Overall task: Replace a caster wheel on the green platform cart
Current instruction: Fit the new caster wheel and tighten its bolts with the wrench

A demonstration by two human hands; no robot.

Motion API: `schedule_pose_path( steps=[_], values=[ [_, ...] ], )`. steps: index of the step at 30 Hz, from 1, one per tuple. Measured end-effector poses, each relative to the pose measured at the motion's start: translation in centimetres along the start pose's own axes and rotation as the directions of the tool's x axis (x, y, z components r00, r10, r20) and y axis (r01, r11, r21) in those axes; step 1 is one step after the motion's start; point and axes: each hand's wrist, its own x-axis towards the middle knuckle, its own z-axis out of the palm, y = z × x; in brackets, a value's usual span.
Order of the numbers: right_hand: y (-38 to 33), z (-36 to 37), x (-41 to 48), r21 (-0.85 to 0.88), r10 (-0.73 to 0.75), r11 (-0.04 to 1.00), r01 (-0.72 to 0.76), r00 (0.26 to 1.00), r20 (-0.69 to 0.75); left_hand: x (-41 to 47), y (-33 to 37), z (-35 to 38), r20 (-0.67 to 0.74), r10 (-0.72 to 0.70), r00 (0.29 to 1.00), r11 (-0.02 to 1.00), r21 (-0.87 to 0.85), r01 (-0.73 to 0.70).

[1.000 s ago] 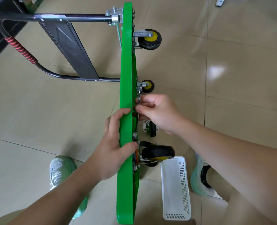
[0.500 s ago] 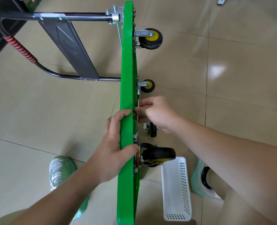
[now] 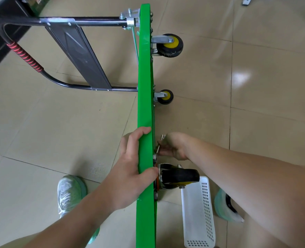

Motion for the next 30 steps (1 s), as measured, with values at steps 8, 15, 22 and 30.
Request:
schedule_pose_path(
  steps=[8, 15, 22, 30],
  values=[
    [-3.2, -1.2, -3.5, 0.058, -0.346, 0.934, 0.353, 0.932, -0.105, 0.0, 0.1, 0.1, -0.005, 0.009, 1.000, 1.000, 0.001, -0.009],
    [-2.9, -0.7, -8.1, -0.153, -0.740, 0.654, 0.741, 0.669, 0.076, -0.1, 0.1, 0.4, -0.032, 0.020, 0.999, 1.000, -0.012, -0.020],
    [-0.8, -0.5, -9.0, -0.263, -0.778, 0.534, 0.804, 0.588, 0.219, 0.0, -0.4, 0.6, -0.052, 0.035, 0.998, 0.998, -0.059, -0.038],
    [-0.5, -0.1, -8.9, -0.284, -0.796, 0.488, 0.825, 0.555, 0.243, 0.0, -0.3, 0.5, -0.042, 0.029, 0.999, 0.998, -0.047, -0.031]
  ],
)
